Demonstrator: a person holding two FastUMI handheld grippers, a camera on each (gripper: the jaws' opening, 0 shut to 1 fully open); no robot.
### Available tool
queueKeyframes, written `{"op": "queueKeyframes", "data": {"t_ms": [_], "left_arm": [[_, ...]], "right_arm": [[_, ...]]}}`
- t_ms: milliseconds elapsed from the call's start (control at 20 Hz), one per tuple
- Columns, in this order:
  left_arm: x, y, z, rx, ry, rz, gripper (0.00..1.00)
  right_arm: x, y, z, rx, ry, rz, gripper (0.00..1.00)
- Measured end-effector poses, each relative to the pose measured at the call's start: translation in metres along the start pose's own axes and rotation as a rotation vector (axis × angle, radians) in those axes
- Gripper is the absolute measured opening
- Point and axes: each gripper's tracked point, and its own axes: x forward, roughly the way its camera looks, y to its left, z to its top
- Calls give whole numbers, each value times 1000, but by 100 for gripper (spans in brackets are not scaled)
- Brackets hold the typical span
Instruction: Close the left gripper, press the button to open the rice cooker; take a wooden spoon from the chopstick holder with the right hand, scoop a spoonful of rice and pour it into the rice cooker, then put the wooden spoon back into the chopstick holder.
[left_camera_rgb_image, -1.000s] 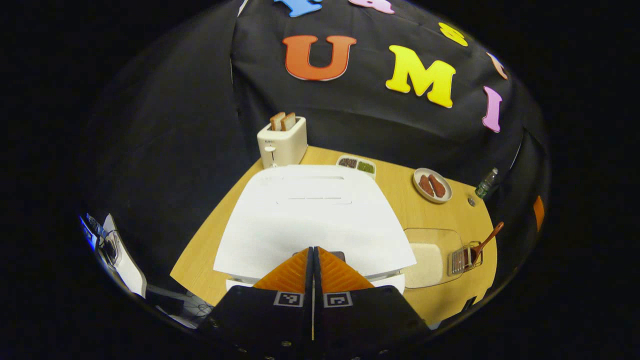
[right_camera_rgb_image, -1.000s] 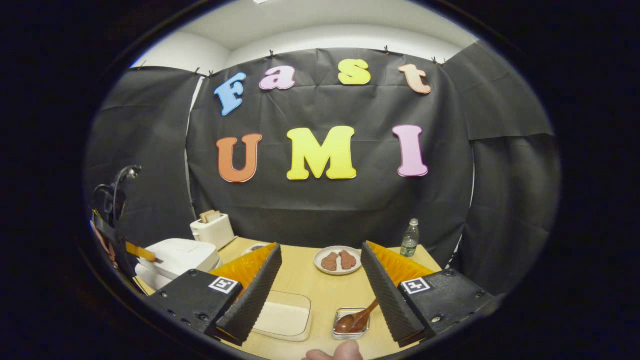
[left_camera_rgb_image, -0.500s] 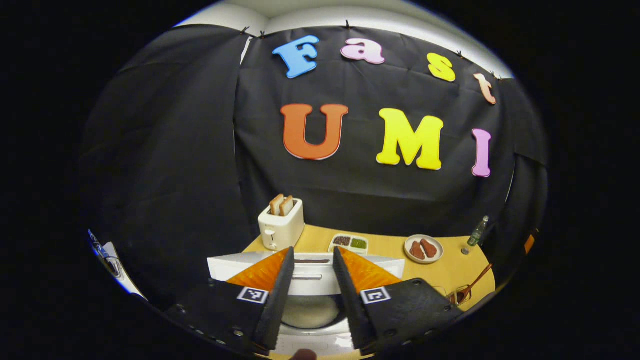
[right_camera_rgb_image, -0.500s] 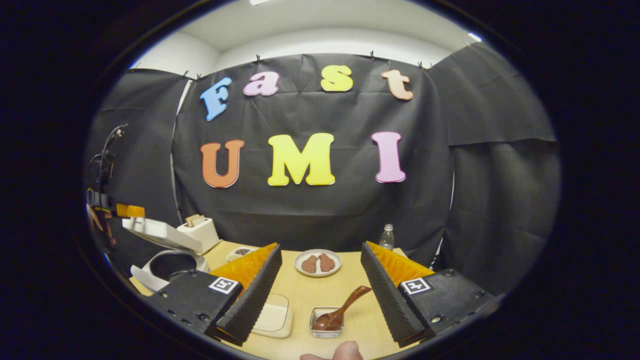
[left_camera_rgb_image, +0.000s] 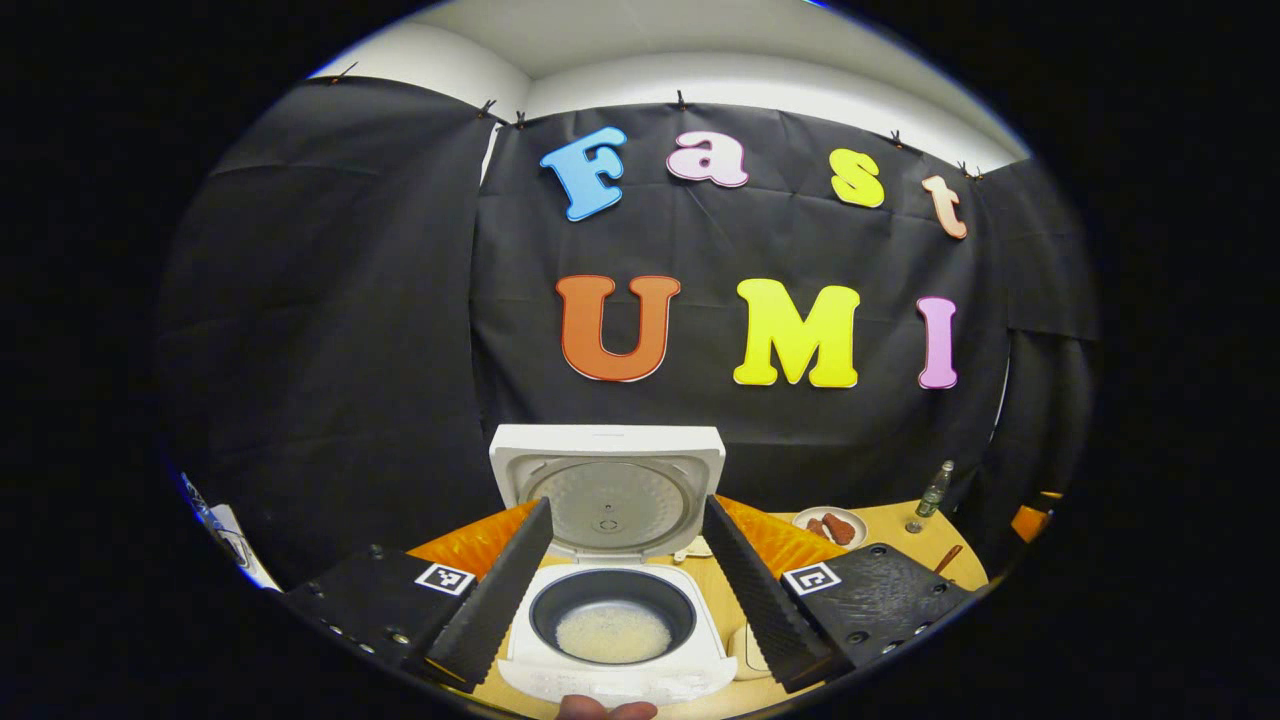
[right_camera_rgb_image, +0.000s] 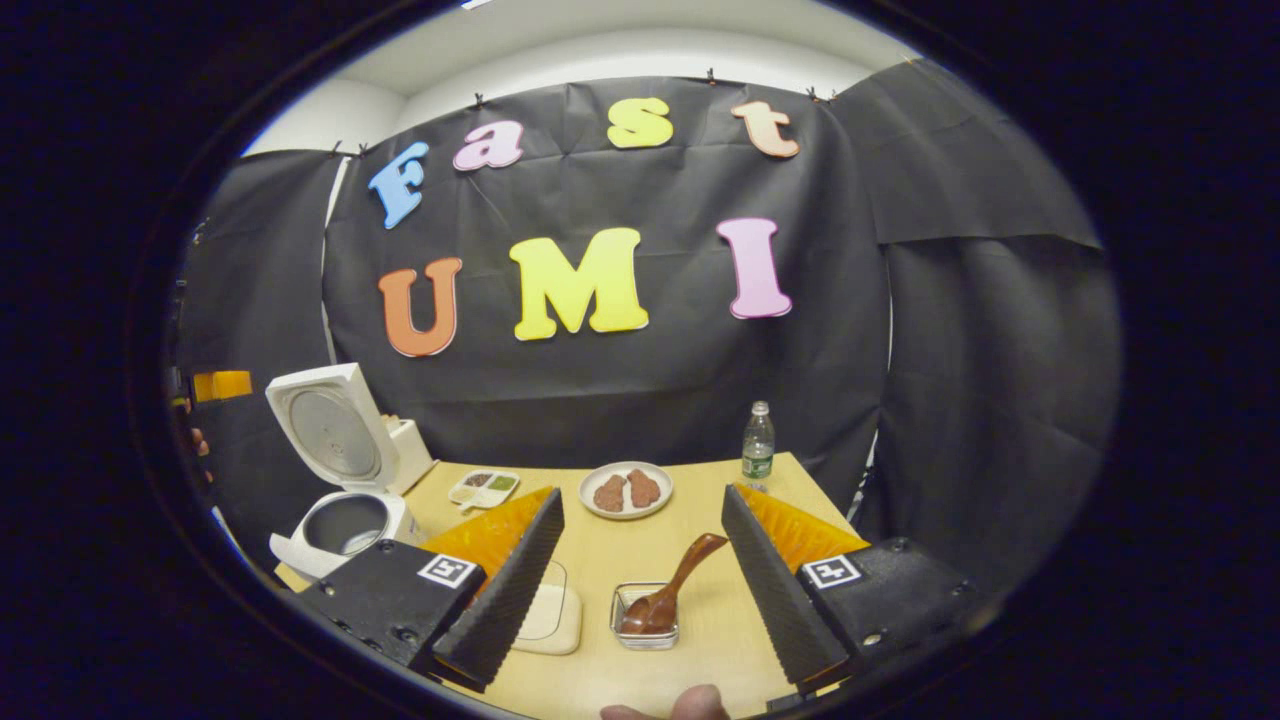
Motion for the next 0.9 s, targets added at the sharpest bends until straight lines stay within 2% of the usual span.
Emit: {"op": "queueKeyframes", "data": {"t_ms": [350, 500, 600, 900], "left_arm": [[-47, -4, -5, -58, -15, 1, 95], [-54, -8, -15, -48, -9, -8, 94], [-58, -17, -23, -45, 23, -26, 94], [-59, -30, -21, -45, 27, -4, 94]], "right_arm": [[5, -5, -17, 8, 52, 7, 100], [12, -18, -29, 10, 64, -9, 100], [23, -25, -39, 19, 84, -14, 100], [78, -41, -98, 71, 201, 5, 100]]}}
